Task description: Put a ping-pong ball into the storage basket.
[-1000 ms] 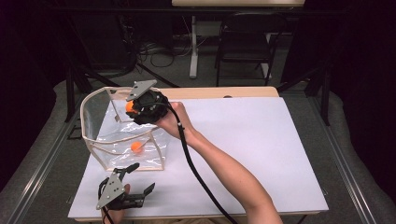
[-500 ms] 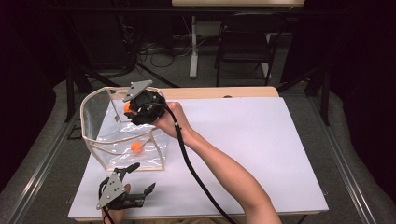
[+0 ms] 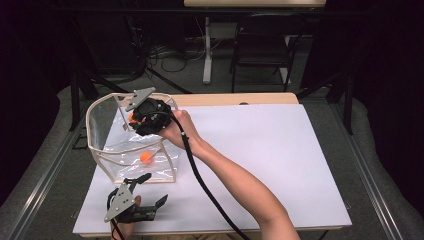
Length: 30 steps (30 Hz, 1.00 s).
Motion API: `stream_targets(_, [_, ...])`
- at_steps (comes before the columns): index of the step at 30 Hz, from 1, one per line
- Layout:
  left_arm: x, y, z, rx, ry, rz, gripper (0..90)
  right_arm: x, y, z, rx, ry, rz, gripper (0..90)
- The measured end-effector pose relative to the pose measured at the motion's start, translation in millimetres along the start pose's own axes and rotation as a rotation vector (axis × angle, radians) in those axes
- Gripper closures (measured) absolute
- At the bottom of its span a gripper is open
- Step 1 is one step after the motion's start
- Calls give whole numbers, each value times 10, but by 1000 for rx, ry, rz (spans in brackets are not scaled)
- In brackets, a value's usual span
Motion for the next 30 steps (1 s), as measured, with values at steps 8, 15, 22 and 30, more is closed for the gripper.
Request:
stream_targets(8, [8,1,-3,1,5,1,157,5,29,81,-6,15,3,498])
stream_targets(15, [9,5,-10,2,1,1,157,49,-1,90,-19,37,47,235])
stream_targets(22, [-1,-12,25,10,6,8,157,147,-49,-73,-41,20,82,137])
stream_targets(30, [-6,-23,48,18,4,8,157,237,-165,-308,-50,-6,131,73])
Point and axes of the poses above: each handheld gripper's, and its own axes: z roughly forward along the jaws, x roughly out of its underside, y roughly to its left, the point moved 7 cm from there along z, roughly forward along the jaws, and after that the axes turned 4 degrees about -z, right-handed, at the moved point
